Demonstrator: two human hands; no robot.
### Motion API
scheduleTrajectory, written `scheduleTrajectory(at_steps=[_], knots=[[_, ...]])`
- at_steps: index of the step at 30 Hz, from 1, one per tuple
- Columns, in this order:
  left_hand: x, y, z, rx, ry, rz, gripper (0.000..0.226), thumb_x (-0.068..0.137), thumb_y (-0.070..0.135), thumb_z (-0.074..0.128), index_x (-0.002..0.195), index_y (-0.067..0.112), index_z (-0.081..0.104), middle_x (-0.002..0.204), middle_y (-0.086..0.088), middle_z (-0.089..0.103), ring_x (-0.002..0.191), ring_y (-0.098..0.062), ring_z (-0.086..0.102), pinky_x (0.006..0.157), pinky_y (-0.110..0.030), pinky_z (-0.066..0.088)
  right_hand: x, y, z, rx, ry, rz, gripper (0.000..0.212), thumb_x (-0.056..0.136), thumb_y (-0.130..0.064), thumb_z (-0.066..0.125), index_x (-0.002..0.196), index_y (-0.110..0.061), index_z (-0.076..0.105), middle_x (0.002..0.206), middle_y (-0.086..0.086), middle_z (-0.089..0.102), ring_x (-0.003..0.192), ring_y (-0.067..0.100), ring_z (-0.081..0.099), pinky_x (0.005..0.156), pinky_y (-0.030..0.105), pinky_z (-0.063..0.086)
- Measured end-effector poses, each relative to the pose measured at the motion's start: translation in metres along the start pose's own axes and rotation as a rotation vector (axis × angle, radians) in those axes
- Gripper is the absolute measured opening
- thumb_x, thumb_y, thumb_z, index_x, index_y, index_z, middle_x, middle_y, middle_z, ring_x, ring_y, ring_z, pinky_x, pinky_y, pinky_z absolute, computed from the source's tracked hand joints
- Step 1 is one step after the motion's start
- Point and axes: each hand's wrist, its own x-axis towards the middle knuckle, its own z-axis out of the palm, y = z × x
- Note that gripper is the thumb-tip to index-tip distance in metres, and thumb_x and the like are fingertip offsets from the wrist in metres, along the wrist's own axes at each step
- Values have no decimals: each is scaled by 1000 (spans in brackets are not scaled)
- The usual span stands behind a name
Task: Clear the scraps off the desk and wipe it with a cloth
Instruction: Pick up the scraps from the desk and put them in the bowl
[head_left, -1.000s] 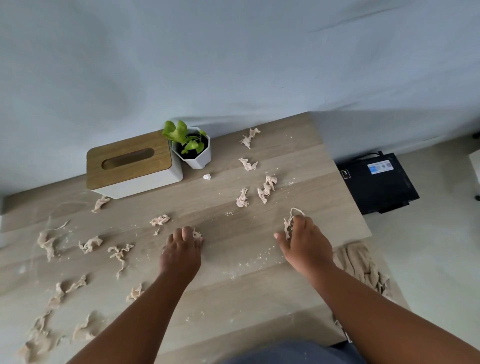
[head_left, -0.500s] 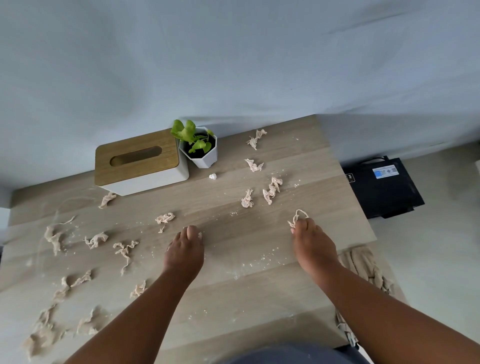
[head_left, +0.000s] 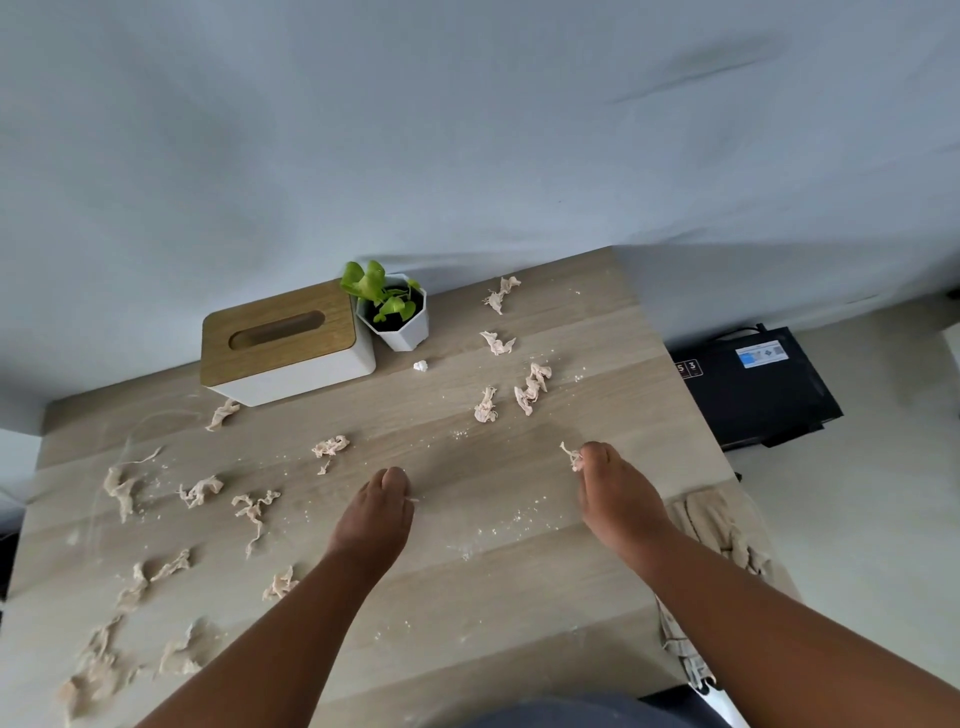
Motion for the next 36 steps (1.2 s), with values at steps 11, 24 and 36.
scheduleTrajectory(at_steps=[11, 24, 36], knots=[[-14, 27, -2, -12, 66, 10, 18, 100, 23, 53, 85, 18, 45, 76, 0, 51, 68, -21, 50, 62, -37, 40, 3, 13, -7, -24, -81, -80, 37, 109, -41, 36, 113, -14, 61, 102, 7, 67, 88, 28, 67, 74, 40, 52], [4, 58, 1, -158, 123, -137, 23, 93, 4, 48, 106, 18, 60, 93, 1, 61, 83, -18, 57, 73, -35, 47, 39, 18, -28, 139, -220, -141, 32, 100, -4, 49, 131, -8, 54, 121, 10, 63, 105, 29, 65, 90, 41, 53], [69, 34, -5, -126, 165, -109, 18, 103, 14, 51, 112, 15, 67, 105, -3, 64, 93, -24, 62, 78, -32, 46, 88, -1, -13, 151, -32, -91, 20, 107, -17, 49, 109, 0, 59, 104, 18, 61, 85, 39, 63, 68, 42, 47]])
